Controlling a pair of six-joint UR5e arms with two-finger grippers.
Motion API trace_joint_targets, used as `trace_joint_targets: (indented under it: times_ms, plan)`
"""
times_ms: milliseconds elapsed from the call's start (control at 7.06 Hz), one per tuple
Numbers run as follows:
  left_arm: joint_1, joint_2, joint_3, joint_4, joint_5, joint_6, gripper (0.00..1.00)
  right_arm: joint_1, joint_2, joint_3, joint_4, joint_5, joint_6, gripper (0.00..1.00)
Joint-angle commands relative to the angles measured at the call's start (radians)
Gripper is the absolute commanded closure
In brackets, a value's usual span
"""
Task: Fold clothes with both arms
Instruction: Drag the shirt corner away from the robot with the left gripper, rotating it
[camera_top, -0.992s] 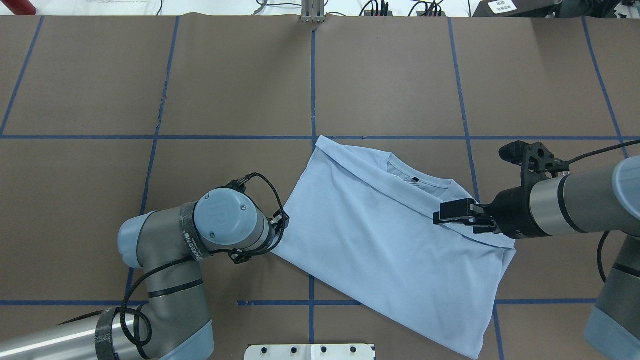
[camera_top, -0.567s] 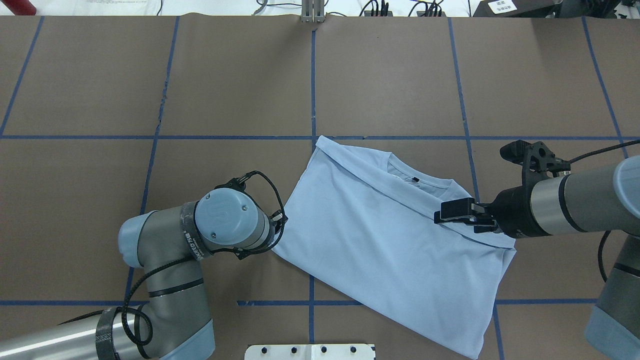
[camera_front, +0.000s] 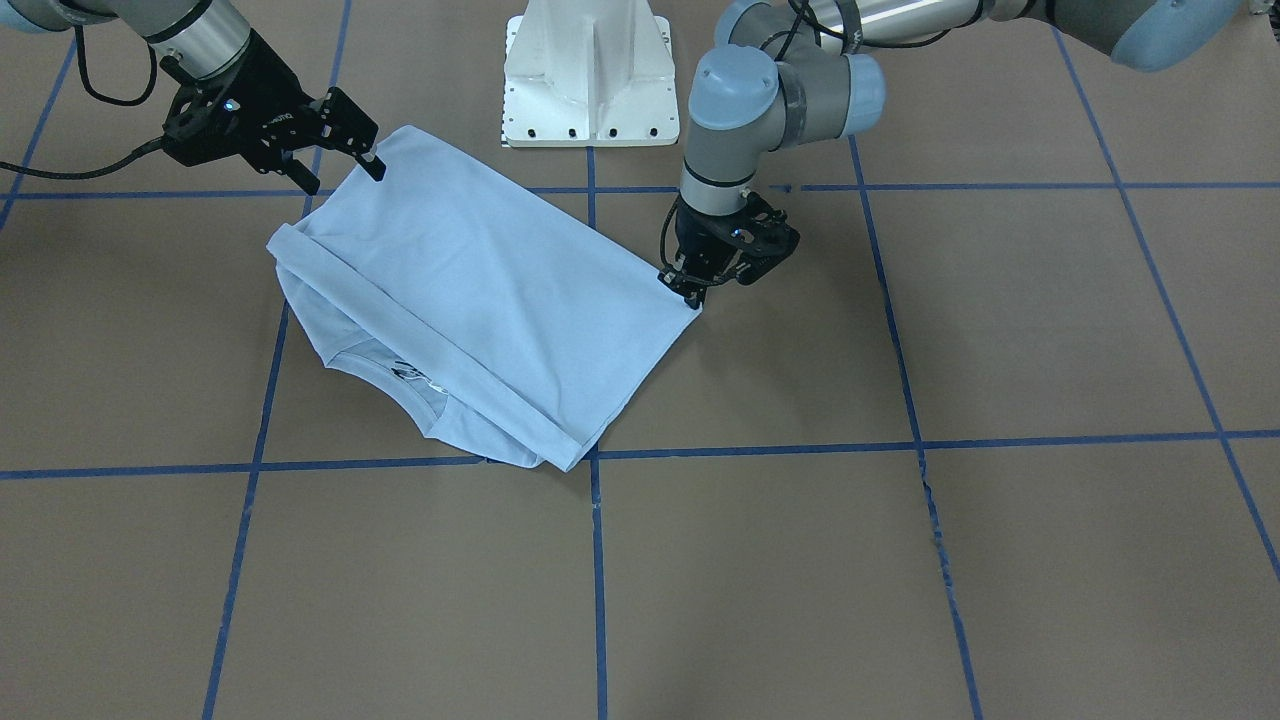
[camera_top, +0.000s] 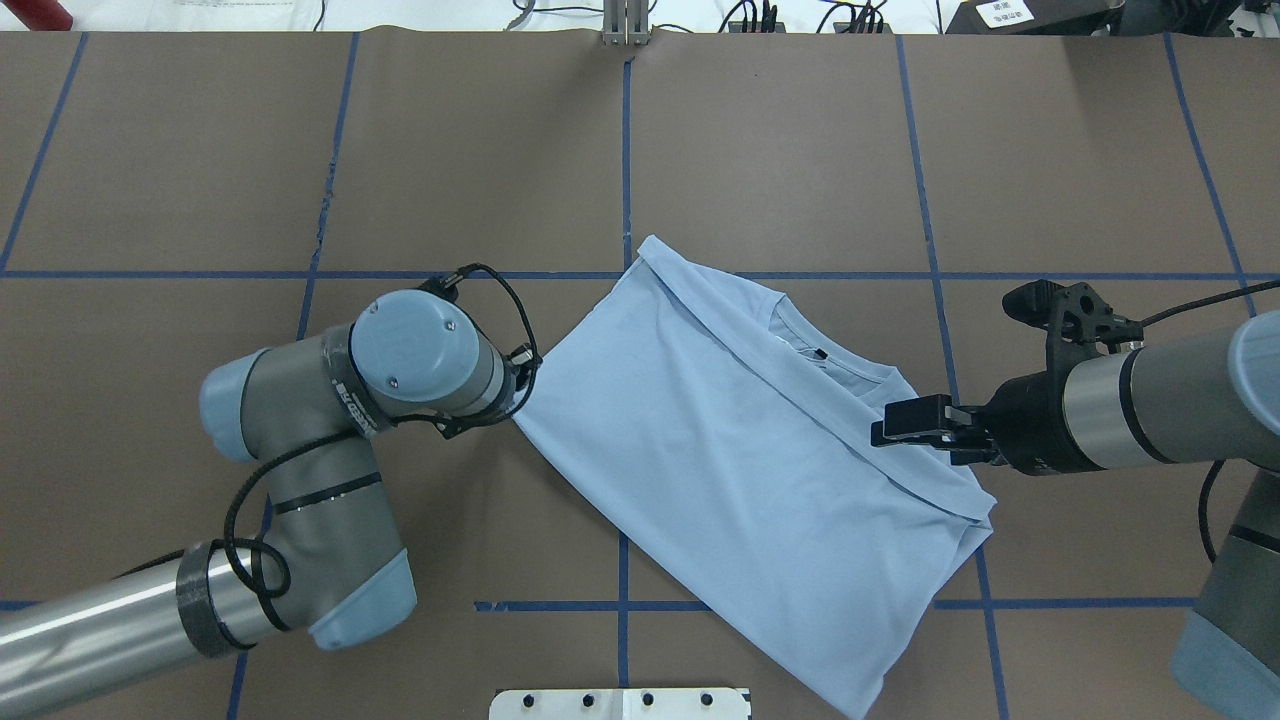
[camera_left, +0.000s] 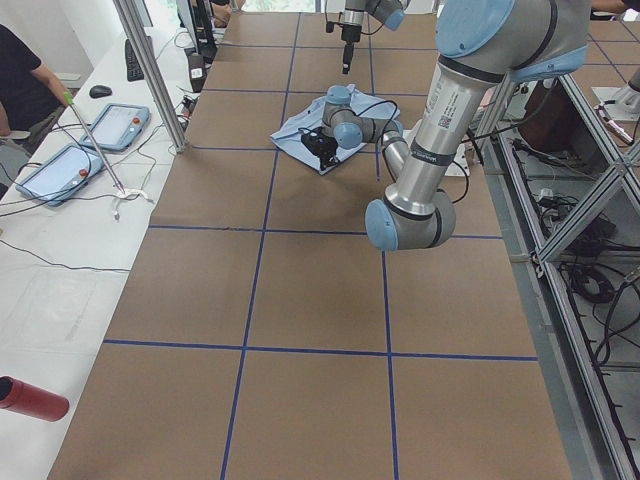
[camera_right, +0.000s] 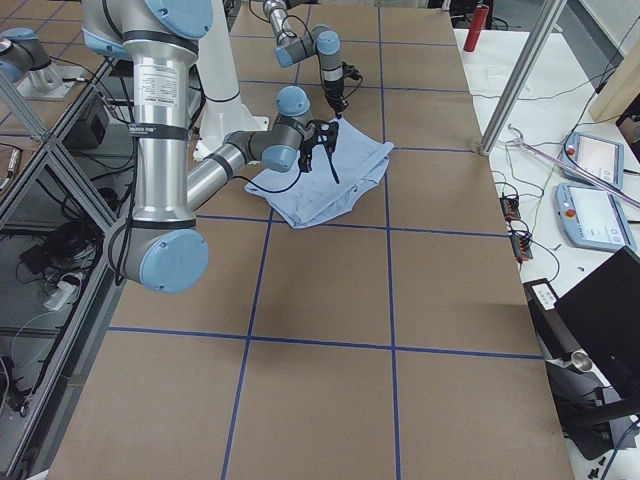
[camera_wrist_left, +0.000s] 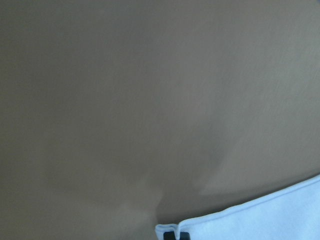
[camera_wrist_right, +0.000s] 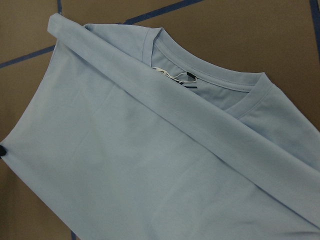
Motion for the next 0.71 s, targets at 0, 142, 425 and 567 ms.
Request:
trace_joint_targets:
  times_ms: [0, 142, 425, 567]
  plan:
    - [-0.115, -0.034, 0.15, -0.076, 0.001, 0.127, 1.0, 0.002, 0.001, -0.002, 0.0, 0.0, 0.0, 0.0]
    - [-0.162, -0.075, 0.257, -0.166, 0.001, 0.183, 1.0, 0.005, 0.001, -0.008, 0.0, -0.002, 0.0, 0.0]
    - [-0.243, -0.227, 0.482, -0.276, 0.001, 0.326, 1.0, 0.013, 0.004, -0.014, 0.0, -0.002, 0.0, 0.0]
    - [-0.271, -0.281, 0.573, -0.34, 0.003, 0.401, 1.0, 0.013, 0.005, -0.018, 0.0, -0.003, 0.0, 0.0]
